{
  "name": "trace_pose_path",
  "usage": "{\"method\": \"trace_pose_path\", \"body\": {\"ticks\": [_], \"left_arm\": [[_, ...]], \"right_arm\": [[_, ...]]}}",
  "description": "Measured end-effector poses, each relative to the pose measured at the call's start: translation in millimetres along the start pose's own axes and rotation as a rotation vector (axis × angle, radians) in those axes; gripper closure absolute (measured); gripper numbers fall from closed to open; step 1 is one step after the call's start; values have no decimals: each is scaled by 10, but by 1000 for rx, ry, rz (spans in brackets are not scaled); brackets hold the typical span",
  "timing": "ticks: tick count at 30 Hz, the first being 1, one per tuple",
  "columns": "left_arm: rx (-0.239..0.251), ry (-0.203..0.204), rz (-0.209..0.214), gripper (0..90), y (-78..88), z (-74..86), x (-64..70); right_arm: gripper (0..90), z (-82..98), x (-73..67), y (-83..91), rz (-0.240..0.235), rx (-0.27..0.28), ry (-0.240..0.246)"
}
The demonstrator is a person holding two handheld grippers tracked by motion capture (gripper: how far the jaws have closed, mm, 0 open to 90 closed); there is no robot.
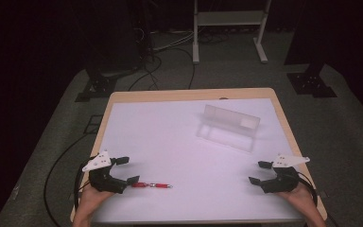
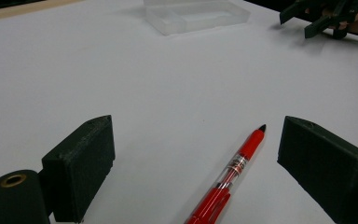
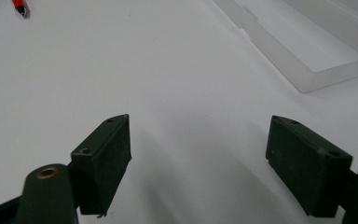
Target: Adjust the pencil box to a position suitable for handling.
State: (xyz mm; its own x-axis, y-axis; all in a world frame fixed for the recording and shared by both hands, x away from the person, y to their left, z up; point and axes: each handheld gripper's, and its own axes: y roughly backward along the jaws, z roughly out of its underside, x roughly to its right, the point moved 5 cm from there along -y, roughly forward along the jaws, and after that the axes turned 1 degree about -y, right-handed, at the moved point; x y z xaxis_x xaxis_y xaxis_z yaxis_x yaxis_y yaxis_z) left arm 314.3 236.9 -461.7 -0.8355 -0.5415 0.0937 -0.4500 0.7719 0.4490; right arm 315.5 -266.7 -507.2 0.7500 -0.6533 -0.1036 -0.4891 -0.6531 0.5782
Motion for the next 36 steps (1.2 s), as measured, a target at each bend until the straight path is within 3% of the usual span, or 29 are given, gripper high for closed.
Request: {"method": "trace_pose_path", "body": {"ticks": [14, 26, 33, 36], "left_arm": [[1, -11, 5, 101, -5, -7, 9], [10, -15, -2, 101, 8, -7, 8], [14, -11, -1, 101, 6, -14, 6], [22, -12, 2, 101, 10, -23, 3]], "right_arm": [[204, -50, -60, 0, -1, 9, 24], [191, -306, -74, -25, -2, 27, 60], [193, -420, -18, -68, 1, 20, 63], [210, -508, -1, -134, 2, -8, 74]]}}
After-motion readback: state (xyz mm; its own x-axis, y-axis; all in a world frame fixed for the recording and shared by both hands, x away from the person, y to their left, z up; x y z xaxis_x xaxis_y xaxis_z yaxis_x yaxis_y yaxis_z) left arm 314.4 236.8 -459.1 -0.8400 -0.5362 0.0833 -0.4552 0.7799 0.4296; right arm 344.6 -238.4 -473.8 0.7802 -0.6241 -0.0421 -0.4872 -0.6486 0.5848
